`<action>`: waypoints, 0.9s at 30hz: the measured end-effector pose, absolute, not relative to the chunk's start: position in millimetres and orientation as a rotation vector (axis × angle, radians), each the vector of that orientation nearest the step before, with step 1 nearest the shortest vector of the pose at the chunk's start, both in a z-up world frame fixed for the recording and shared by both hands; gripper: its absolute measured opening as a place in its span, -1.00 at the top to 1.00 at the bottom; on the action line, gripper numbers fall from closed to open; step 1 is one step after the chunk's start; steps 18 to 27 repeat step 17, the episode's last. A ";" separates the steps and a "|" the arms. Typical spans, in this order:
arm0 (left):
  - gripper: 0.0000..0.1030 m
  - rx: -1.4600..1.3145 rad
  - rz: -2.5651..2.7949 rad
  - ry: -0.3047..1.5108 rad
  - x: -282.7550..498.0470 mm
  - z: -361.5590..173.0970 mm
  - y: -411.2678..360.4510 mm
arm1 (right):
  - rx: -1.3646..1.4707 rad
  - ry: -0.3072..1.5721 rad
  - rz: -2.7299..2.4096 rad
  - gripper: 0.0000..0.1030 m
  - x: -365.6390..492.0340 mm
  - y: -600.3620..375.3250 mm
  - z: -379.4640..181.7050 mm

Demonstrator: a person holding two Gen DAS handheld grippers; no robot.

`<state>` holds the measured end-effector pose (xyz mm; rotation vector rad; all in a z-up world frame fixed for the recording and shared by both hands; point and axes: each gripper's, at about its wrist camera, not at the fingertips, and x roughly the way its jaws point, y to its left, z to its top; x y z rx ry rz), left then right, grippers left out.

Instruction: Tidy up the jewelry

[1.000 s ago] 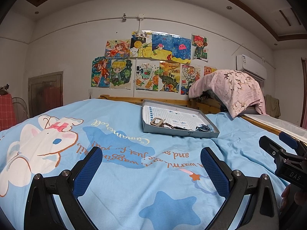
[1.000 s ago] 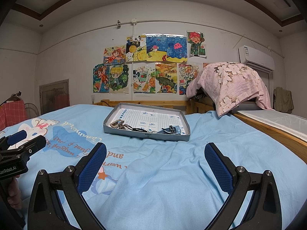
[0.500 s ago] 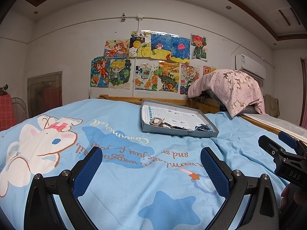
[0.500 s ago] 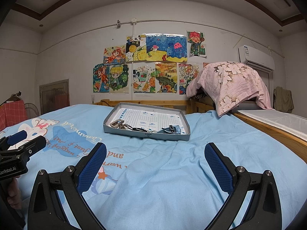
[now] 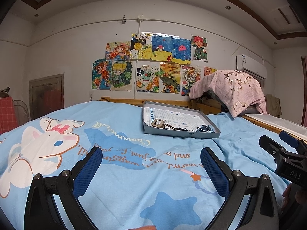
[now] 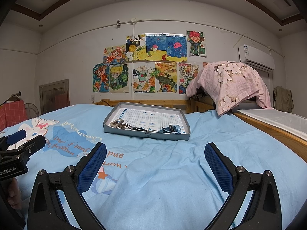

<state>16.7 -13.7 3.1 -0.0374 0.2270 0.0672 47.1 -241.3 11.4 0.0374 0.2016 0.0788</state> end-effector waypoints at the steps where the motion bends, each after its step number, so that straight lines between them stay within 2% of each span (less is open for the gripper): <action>1: -1.00 -0.037 0.070 0.227 17.0 3.1 -14.0 | 0.037 0.201 0.079 -0.95 47.0 -241.3 11.4; 27: -1.00 -0.040 0.078 0.231 19.8 0.1 -8.8 | 0.039 0.203 0.079 -0.95 48.4 -241.8 11.3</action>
